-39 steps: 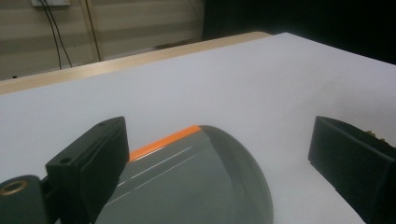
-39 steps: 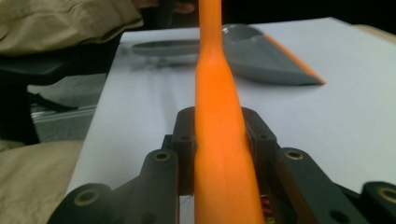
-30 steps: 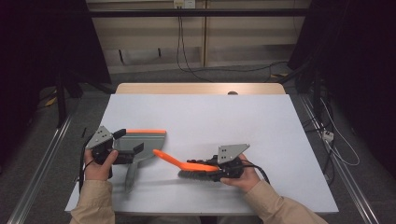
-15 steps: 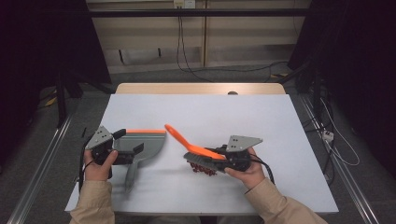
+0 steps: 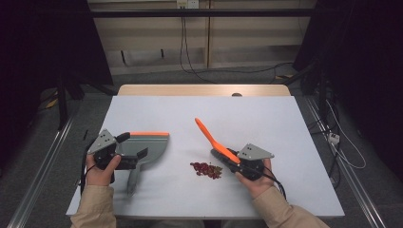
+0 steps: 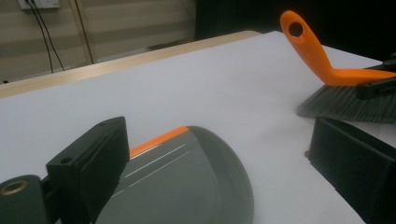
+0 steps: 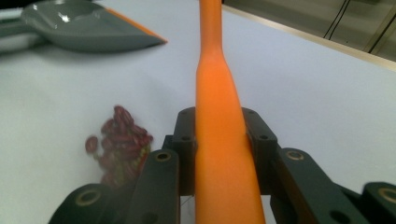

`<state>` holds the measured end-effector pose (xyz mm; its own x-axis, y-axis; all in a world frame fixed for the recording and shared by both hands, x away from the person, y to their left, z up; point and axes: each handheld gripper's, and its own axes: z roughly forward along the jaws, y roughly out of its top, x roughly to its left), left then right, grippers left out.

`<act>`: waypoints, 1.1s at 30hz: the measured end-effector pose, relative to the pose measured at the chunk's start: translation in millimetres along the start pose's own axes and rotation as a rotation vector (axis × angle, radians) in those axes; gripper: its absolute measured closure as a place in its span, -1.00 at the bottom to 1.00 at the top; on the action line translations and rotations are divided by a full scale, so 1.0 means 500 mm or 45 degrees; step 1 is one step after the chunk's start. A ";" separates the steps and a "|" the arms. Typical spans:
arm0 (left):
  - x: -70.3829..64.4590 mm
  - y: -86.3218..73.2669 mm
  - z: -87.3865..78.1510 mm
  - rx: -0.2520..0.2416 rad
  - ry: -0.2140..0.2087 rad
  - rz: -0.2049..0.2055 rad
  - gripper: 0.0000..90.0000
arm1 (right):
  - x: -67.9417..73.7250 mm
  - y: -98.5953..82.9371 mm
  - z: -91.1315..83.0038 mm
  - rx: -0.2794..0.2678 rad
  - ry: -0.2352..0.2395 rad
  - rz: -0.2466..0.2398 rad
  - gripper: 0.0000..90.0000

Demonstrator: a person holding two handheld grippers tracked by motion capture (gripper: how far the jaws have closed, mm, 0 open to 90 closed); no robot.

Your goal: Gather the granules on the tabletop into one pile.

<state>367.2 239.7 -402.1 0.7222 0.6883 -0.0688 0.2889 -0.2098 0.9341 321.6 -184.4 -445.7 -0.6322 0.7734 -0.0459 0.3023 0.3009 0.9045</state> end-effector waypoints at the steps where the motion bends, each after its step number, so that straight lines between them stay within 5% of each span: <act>1: -0.001 0.000 -0.002 0.002 0.000 0.003 -0.88 | 0.006 0.002 0.005 -0.003 0.000 0.019 0.58; 11: -0.010 -0.011 -0.013 0.052 -0.026 0.018 -0.88 | 0.046 0.013 0.042 -0.046 -0.021 0.043 0.58; 24: -0.035 -0.030 -0.029 0.156 -0.021 0.053 -0.88 | -0.010 0.023 -0.015 -0.132 -0.022 0.105 0.58; 33: -0.052 -0.063 -0.038 0.225 0.008 0.026 -0.86 | -0.045 0.016 -0.052 -0.148 -0.016 0.120 0.58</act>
<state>327.5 241.7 -422.9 0.7254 0.6867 -0.0479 0.3805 -0.3420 0.8592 319.4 -214.1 -426.5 -0.5958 0.8023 0.0370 0.2750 0.1605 0.9479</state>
